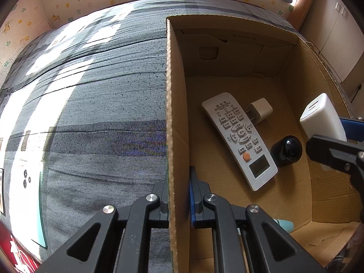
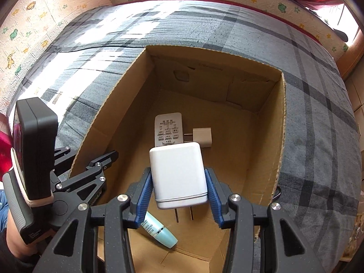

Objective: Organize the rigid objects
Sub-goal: 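Carry the large white charger toward the box, then lower the large white charger into the box and open the right gripper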

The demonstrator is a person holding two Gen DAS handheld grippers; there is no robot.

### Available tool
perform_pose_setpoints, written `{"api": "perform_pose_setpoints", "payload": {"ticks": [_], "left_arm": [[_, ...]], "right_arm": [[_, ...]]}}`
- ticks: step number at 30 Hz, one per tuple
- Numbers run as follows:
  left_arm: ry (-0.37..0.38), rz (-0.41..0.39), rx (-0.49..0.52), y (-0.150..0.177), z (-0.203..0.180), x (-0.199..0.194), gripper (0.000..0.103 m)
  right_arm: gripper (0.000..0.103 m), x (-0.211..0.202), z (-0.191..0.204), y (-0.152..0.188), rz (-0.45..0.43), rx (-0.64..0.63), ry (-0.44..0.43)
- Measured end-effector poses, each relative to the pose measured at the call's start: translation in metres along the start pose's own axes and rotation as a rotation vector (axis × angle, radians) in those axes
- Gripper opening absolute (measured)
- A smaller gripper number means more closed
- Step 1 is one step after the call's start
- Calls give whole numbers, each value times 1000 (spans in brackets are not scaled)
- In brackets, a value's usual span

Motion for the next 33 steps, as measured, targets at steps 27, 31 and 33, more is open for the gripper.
{"api": "perform_pose_setpoints", "payload": {"ticks": [27, 31, 33], "left_arm": [[-7, -1, 6, 0, -2, 0, 11], [-5, 0, 4, -1, -2, 1, 11], [-6, -1, 6, 0, -2, 1, 11]], "right_arm": [[51, 53, -1, 11, 136, 37, -20], [51, 43, 0, 11, 114, 34, -22], [51, 38, 0, 11, 99, 32, -16]]}}
Point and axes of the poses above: each gripper's, at about its wrist camera, not at the fingertips, and x roughly the way its jaws point, z to its left, y to its underside, the point moved 2 cm from there along x, roughly the way its jaws point, and after that the axes turned 3 degrees about -y, right-handed, at the moved point
